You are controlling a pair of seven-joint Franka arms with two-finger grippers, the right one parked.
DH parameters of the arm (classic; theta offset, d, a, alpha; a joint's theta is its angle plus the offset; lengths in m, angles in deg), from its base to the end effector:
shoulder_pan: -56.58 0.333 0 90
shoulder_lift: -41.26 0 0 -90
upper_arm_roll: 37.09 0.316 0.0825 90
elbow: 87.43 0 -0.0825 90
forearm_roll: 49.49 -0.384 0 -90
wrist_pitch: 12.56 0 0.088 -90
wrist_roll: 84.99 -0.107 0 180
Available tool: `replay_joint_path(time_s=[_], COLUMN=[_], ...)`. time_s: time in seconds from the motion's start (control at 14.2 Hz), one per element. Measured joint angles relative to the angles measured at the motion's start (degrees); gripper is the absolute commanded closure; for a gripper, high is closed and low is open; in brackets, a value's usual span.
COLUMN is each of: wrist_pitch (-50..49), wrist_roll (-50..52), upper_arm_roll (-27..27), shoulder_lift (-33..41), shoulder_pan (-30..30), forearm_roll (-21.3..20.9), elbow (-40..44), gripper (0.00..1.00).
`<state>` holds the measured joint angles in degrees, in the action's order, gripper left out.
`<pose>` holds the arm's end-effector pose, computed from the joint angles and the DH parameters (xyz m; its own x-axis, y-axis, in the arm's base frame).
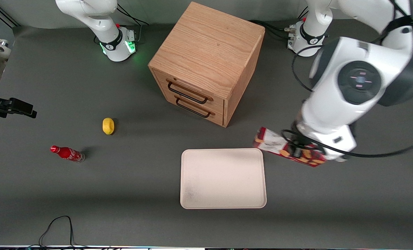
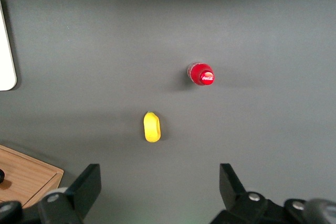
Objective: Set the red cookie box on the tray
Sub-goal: 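Lift the shortbread box upright and carry it toward the white tray, then lower the held box onto the tray's edge area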
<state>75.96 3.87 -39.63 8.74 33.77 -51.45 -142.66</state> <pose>0.6468 -0.2912 0.5470 0.4386 0.8986 0.0106 0.8985 -0.4387 0.0137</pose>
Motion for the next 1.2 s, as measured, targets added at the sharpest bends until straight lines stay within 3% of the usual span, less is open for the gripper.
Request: replay_joint_path(time_s=[0.84, 1.2], wrist_pitch=[2.67, 2.96], wrist_roll=[-58.38, -66.36], upper_arm_roll=[-0.44, -0.6], shoulder_lift=[-1.6, -2.85], shoulder_pan=[-2.37, -2.52], forearm_roll=[0.48, 0.54], elbow=[0.0, -0.76], gripper=[1.0, 1.0])
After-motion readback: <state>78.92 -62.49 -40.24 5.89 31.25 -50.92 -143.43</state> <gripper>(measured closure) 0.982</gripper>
